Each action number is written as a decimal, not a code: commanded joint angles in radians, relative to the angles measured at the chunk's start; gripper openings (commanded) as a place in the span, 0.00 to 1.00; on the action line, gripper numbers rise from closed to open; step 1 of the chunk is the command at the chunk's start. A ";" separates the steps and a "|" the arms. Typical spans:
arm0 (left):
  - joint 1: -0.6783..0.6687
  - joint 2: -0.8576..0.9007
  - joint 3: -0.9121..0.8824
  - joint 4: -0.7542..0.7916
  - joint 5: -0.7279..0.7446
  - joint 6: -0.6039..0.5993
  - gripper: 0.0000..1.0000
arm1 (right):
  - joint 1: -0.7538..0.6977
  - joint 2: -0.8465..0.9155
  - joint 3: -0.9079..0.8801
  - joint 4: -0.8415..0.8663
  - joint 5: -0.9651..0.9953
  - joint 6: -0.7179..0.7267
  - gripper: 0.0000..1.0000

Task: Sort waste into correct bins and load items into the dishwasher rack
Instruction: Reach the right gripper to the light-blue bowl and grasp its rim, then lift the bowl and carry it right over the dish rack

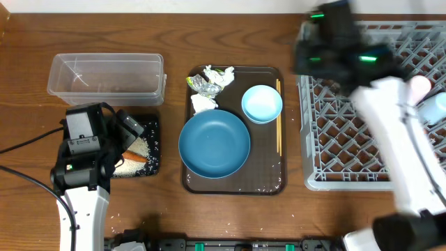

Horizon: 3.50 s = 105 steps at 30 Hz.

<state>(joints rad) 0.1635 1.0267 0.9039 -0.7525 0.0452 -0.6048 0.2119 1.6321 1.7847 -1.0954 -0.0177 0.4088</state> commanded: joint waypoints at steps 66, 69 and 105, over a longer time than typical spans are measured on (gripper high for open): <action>0.006 0.005 0.022 -0.002 -0.012 0.006 1.00 | 0.357 0.338 -0.242 0.517 0.015 0.002 0.01; 0.006 0.005 0.022 -0.002 -0.012 0.006 1.00 | 0.339 0.254 -0.182 0.457 0.000 -0.014 0.01; 0.006 0.005 0.022 -0.002 -0.012 0.006 1.00 | -0.732 -0.077 -0.400 0.009 -0.765 -0.402 0.01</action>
<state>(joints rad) 0.1635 1.0267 0.9039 -0.7525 0.0452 -0.6048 -0.4503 1.5787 1.4307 -1.1076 -0.5526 0.1127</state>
